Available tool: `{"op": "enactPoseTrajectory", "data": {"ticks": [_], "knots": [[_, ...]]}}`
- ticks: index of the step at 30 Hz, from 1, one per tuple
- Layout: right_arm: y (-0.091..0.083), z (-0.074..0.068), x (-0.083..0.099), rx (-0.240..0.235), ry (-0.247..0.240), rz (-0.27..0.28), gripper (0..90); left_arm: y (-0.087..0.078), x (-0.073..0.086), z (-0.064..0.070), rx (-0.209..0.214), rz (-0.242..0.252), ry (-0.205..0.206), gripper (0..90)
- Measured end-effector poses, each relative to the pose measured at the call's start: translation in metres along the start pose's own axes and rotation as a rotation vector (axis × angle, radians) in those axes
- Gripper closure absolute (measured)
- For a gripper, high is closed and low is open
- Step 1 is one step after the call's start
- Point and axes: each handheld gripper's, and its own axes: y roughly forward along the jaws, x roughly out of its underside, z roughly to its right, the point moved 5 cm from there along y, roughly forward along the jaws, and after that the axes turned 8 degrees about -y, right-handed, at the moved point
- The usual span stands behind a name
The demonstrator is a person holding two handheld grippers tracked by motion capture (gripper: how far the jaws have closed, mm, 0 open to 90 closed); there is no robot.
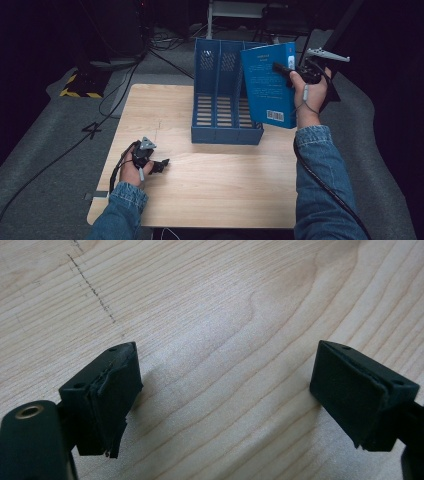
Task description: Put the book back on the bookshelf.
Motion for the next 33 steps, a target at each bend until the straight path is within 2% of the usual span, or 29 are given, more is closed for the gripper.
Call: {"op": "enactPoseTrajectory", "data": {"ticks": [6, 13, 20, 24, 27, 33], "knots": [[0.0, 0.01, 0.0, 0.02, 0.027, 0.002, 61.8, 0.0, 0.0, 0.0, 0.001, -0.001, 0.0, 13.4], [0.002, 0.018, 0.002, 0.065, 0.102, 0.007, 61.7, 0.0, 0.0, 0.0, 0.001, -0.001, 0.0, 13.4], [0.014, 0.003, -0.003, 0.118, 0.087, -0.026, 61.7, 0.0, 0.0, 0.0, 0.001, -0.001, 0.0, 13.4], [0.023, -0.006, -0.004, 0.105, 0.075, -0.031, 61.7, 0.0, 0.0, 0.0, 0.001, -0.001, 0.0, 13.4], [0.033, -0.015, -0.006, 0.079, 0.064, -0.012, 61.7, 0.0, 0.0, 0.0, 0.001, -0.001, 0.0, 13.4], [0.044, -0.018, -0.003, 0.062, 0.064, 0.035, 61.7, 0.0, 0.0, 0.0, 0.001, 0.0, 0.0, 13.5]]}}
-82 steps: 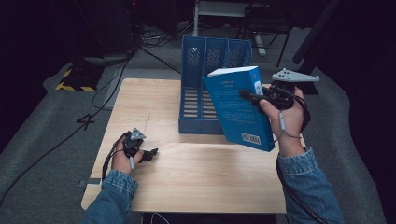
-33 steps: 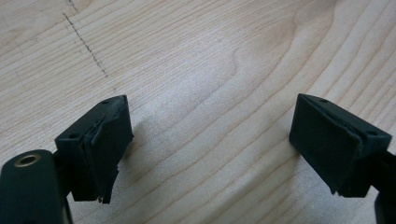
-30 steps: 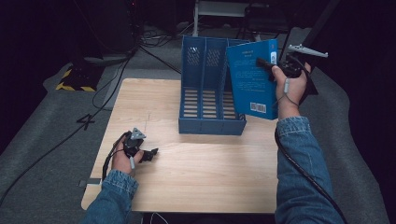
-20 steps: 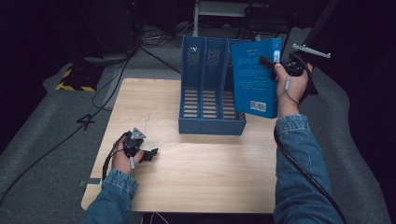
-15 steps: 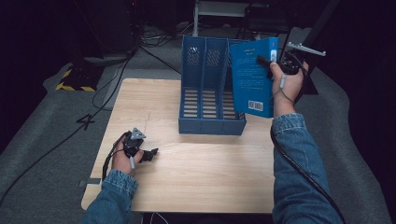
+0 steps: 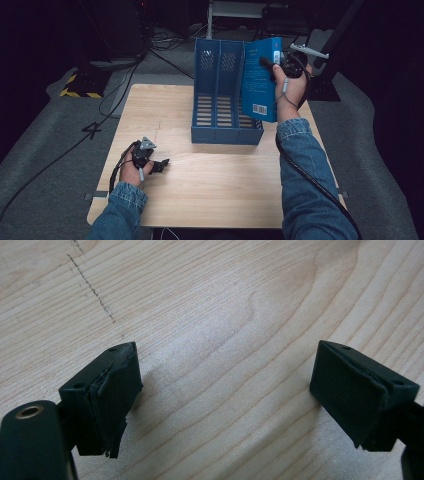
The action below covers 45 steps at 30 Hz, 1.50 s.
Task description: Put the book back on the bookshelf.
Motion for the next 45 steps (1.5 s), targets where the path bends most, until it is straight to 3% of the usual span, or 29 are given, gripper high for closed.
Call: {"op": "enactPoseTrajectory", "data": {"ticks": [5, 11, 15, 20, 24, 31, 35, 39, 41, 45], "knots": [[0.012, -0.004, 0.006, -0.037, -0.004, 0.014, 61.6, 0.0, 0.0, 0.0, 0.0, 0.0, 0.0, 13.4], [0.017, -0.008, 0.011, -0.033, -0.001, 0.037, 61.5, 0.0, 0.0, 0.0, 0.0, 0.0, 0.0, 13.4], [0.019, -0.011, 0.015, -0.029, -0.003, 0.01, 61.5, 0.0, 0.0, 0.0, 0.0, 0.0, 0.0, 13.5], [0.003, -0.015, -0.003, -0.03, -0.019, 0.065, 61.5, 0.0, 0.0, 0.0, 0.0, 0.0, 0.0, 13.4], [0.007, -0.01, -0.006, -0.013, -0.004, 0.093, 61.5, 0.0, 0.0, 0.0, 0.0, 0.0, 0.0, 13.5], [0.032, -0.01, 0.023, -0.001, -0.02, 0.123, 60.7, 0.0, 0.0, 0.0, 0.001, -0.001, -0.001, 13.4], [0.037, -0.016, 0.035, 0.023, -0.079, 0.123, 60.1, 0.0, 0.0, 0.0, 0.001, -0.001, 0.001, 13.4], [0.039, -0.016, 0.042, 0.048, -0.114, 0.094, 59.5, 0.0, 0.0, 0.0, 0.001, -0.001, 0.002, 13.4], [0.041, -0.017, 0.048, 0.069, -0.153, 0.047, 59.4, 0.0, 0.0, 0.0, 0.001, -0.001, 0.002, 13.4], [0.049, -0.014, 0.07, 0.091, -0.139, -0.057, 59.1, 0.0, 0.0, 0.0, 0.001, -0.001, 0.002, 13.4]]}}
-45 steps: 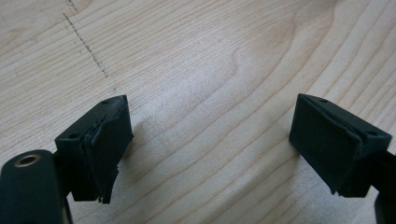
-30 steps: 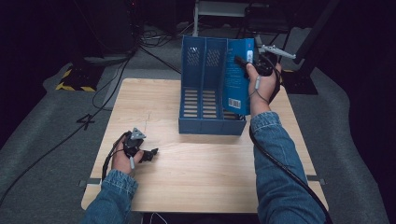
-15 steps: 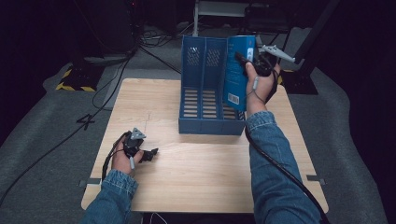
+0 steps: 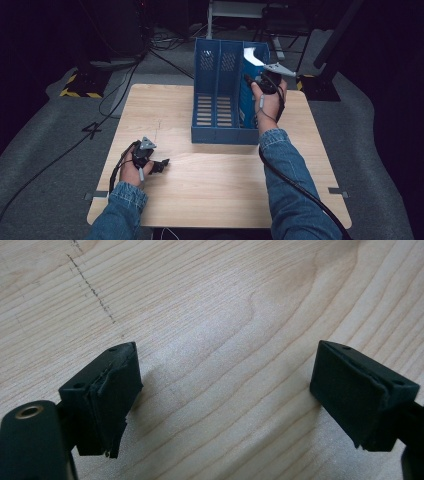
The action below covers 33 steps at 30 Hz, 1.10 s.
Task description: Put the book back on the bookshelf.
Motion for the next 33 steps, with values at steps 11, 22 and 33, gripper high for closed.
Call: {"op": "enactPoseTrajectory", "data": {"ticks": [11, 22, 33], "knots": [[-0.024, -0.015, 0.016, 0.039, -0.089, -0.162, 56.2, 0.0, 0.0, 0.0, -0.003, 0.003, 0.0, 13.5], [-0.022, -0.009, -0.006, 0.072, -0.043, -0.272, 43.9, 0.0, 0.001, 0.001, -0.001, 0.002, -0.005, 13.5], [-0.01, -0.006, -0.017, 0.105, -0.002, -0.37, 61.1, -0.001, 0.001, 0.001, 0.004, -0.003, -0.004, 13.5]]}}
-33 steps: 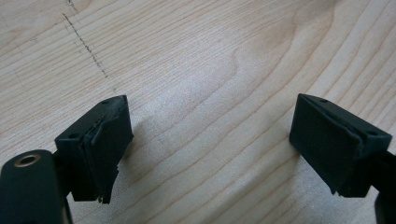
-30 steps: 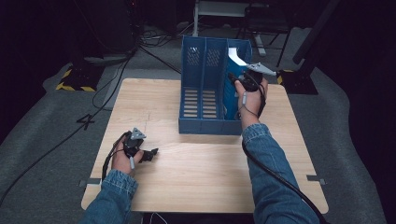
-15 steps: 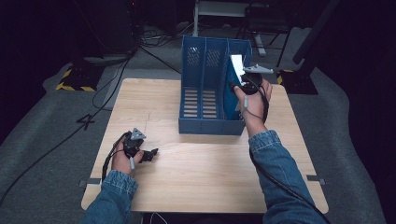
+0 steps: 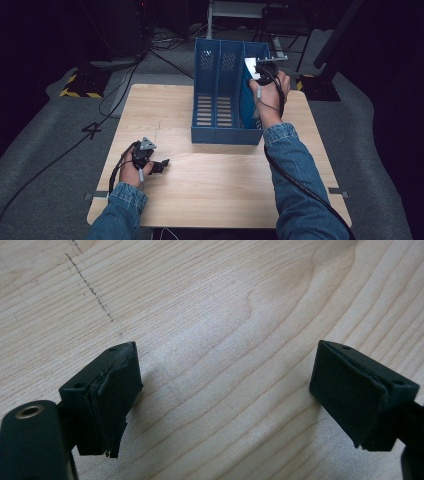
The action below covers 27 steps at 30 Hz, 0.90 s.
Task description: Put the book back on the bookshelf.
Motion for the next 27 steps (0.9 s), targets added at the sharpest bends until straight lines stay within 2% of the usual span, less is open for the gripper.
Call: {"op": "enactPoseTrajectory", "data": {"ticks": [4, 8, 13, 17, 18, 24, 27], "knots": [[-0.002, 0.004, -0.005, 0.002, 0.021, 0.034, 61.2, 0.0, 0.0, 0.0, 0.001, 0.001, 0.0, 13.4], [0.001, 0.005, -0.02, 0.022, 0.045, 0.084, 61.2, 0.0, 0.0, 0.0, 0.0, 0.0, 0.004, 13.5], [0.019, 0.007, -0.029, 0.035, 0.06, 0.098, 61.1, 0.0, 0.0, 0.0, 0.0, -0.001, 0.005, 13.5], [0.037, 0.007, -0.024, 0.033, 0.068, 0.093, 60.7, 0.0, 0.0, 0.0, 0.001, -0.001, 0.004, 13.5], [0.042, 0.008, -0.022, 0.033, 0.073, 0.112, 60.4, 0.0, 0.0, 0.0, 0.002, -0.002, 0.005, 13.4], [0.043, 0.008, -0.024, 0.039, 0.058, 0.089, 56.0, 0.0, 0.0, 0.0, 0.003, -0.002, 0.004, 13.4], [0.033, 0.012, -0.026, 0.03, 0.059, 0.151, 48.4, 0.0, 0.0, 0.0, 0.001, -0.001, 0.004, 13.4]]}}
